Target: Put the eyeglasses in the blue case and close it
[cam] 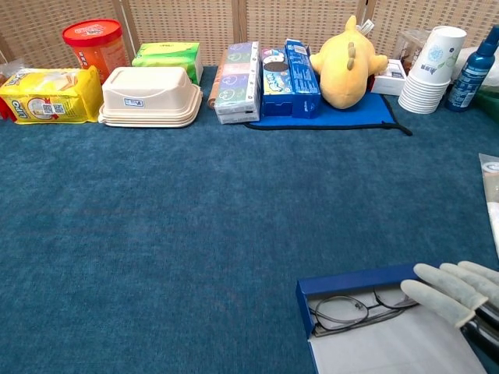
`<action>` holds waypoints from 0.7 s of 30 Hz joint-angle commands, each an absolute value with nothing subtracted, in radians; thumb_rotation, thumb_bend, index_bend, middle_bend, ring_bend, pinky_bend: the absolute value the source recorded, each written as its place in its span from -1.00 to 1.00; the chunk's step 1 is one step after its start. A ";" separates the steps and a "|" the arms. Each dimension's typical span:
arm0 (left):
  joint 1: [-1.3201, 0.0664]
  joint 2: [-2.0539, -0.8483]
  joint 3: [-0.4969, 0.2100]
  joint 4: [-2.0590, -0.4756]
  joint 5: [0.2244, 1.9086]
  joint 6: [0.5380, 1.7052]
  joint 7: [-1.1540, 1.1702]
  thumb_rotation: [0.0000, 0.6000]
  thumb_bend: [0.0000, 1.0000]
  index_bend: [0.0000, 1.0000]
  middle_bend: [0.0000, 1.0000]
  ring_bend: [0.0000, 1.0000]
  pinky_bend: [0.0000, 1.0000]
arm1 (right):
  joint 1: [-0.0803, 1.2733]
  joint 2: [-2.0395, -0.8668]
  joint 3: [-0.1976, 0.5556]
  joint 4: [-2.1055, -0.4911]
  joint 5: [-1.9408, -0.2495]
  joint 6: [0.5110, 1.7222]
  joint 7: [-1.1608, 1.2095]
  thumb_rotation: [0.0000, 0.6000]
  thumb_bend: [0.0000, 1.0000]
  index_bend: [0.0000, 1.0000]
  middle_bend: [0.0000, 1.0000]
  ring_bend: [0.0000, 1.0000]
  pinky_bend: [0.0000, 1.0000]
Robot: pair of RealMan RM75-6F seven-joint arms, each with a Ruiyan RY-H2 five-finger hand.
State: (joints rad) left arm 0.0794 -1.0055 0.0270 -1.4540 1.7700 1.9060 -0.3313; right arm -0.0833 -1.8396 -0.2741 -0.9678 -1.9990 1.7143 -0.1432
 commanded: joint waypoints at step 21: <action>0.082 -1.036 0.021 -1.395 1.730 1.882 -0.378 1.00 -0.39 -0.90 -0.88 -1.00 -1.00 | -0.004 -1.801 -0.229 -1.195 -1.995 1.621 -0.227 1.00 -0.64 -0.87 -0.99 -1.00 -0.97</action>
State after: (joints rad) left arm 0.0827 -1.0348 0.0210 -1.3955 1.7302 1.8827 -0.3772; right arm -0.0097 -1.8043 -0.2324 -1.1877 -1.9965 1.6257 -0.2262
